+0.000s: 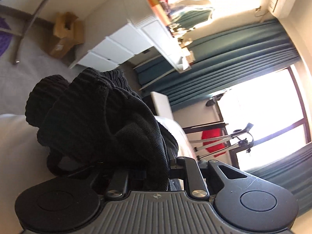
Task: Fold clothes
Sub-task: 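Grasp the folded trousers with the right tool while the left tool holds the waistband, then hold the fold with the right tool while the open left tool presses the trousers flat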
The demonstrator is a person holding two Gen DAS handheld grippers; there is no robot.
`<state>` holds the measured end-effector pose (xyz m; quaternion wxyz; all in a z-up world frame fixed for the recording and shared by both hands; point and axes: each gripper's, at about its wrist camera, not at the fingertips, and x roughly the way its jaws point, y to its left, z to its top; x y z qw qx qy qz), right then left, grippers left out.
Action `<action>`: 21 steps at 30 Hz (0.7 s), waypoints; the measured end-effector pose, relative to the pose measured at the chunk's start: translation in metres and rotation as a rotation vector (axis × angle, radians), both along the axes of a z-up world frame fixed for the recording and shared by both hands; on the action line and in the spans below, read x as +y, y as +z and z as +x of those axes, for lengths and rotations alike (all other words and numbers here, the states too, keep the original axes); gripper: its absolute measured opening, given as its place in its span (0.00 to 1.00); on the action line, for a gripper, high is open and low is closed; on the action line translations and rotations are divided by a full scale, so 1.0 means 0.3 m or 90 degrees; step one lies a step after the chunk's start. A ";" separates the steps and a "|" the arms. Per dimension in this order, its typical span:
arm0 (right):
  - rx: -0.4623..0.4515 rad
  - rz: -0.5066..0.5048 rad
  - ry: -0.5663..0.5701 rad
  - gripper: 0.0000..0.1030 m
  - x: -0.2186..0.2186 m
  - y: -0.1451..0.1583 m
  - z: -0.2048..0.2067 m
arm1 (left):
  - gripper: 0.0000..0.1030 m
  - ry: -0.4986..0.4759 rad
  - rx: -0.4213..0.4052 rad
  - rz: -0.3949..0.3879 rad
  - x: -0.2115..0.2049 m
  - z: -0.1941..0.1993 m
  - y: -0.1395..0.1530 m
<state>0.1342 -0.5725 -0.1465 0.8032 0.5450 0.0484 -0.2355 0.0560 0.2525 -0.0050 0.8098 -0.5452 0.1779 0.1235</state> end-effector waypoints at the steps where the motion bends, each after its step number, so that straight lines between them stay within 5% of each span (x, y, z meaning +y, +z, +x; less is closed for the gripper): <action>1: 0.003 0.006 0.000 0.13 -0.002 0.003 -0.020 | 0.18 -0.005 0.017 0.005 0.003 -0.024 -0.005; 8: 0.060 0.077 0.023 0.13 -0.052 -0.104 -0.074 | 0.24 -0.052 0.112 0.097 -0.003 -0.054 -0.002; 12: 0.053 0.142 0.025 0.13 -0.079 -0.202 -0.093 | 0.36 -0.064 0.147 0.123 -0.010 -0.071 -0.011; 14: 0.052 0.135 0.030 0.13 -0.075 -0.211 -0.090 | 0.44 -0.076 0.160 0.150 -0.039 -0.096 -0.012; 16: 0.068 0.106 0.039 0.13 -0.066 -0.201 -0.078 | 0.64 -0.090 0.173 0.179 -0.075 -0.123 -0.014; 21: 0.106 0.043 0.048 0.14 -0.042 -0.177 -0.050 | 0.77 -0.126 0.205 0.251 -0.163 -0.189 -0.018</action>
